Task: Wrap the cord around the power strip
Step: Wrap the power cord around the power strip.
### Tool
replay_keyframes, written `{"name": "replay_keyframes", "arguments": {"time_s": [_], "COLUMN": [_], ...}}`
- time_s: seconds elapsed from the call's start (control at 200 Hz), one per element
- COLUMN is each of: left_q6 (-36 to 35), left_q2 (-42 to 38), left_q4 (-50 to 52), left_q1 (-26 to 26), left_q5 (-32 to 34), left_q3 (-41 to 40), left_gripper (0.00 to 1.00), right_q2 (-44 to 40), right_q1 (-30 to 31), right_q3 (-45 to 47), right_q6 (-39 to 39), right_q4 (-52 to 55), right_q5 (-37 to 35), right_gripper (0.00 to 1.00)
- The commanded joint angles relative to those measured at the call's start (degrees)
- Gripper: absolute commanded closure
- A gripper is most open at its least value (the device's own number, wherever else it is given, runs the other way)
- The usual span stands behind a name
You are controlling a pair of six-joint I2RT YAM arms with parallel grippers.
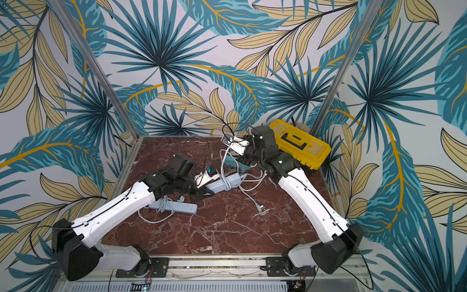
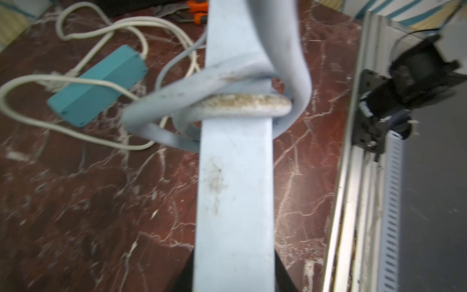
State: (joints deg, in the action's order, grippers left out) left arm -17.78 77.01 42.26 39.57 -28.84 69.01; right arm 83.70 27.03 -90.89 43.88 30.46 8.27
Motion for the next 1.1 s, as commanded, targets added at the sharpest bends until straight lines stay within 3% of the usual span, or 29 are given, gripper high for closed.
{"name": "replay_keyframes", "arguments": {"time_s": [0.0,0.13,0.25,0.3,0.401,0.621,0.796,1.096], "left_q6": [-4.7,-2.0,-0.2,0.6,3.3,9.1,12.9,19.6], "left_q2": [-2.5,-4.4,-5.7,-6.0,-6.8,-6.4,-5.1,-1.9], "left_q4": [3.4,3.4,3.0,2.7,-0.5,-5.1,-6.5,-8.9], "left_q1": [2.5,2.7,2.1,2.0,1.3,-0.1,-0.1,-0.1], "left_q5": [-17.0,-22.7,-25.7,-25.4,-23.5,-13.2,-9.6,-5.4], "left_q3": [0.2,5.7,10.2,11.7,13.0,15.6,19.4,23.0], "left_gripper": [1.00,1.00,1.00,1.00,1.00,1.00,1.00,1.00], "right_q2": [6.1,12.5,14.1,14.3,15.4,17.2,18.1,23.0], "right_q1": [-4.1,-7.9,-10.3,-10.9,-11.1,-11.0,-10.9,-8.9], "right_q3": [-6.7,-7.1,0.5,4.2,8.6,17.3,23.7,23.5], "right_q6": [-7.5,-17.4,-29.2,-33.4,-36.3,-41.8,-46.6,-55.2], "right_q4": [1.2,-3.0,-17.1,-24.8,-29.9,-41.1,-51.6,-60.4], "right_q5": [14.2,26.6,33.2,32.5,30.2,24.1,18.3,10.9], "right_gripper": [1.00,0.91,0.66,0.56,0.45,0.29,0.25,0.17]}}
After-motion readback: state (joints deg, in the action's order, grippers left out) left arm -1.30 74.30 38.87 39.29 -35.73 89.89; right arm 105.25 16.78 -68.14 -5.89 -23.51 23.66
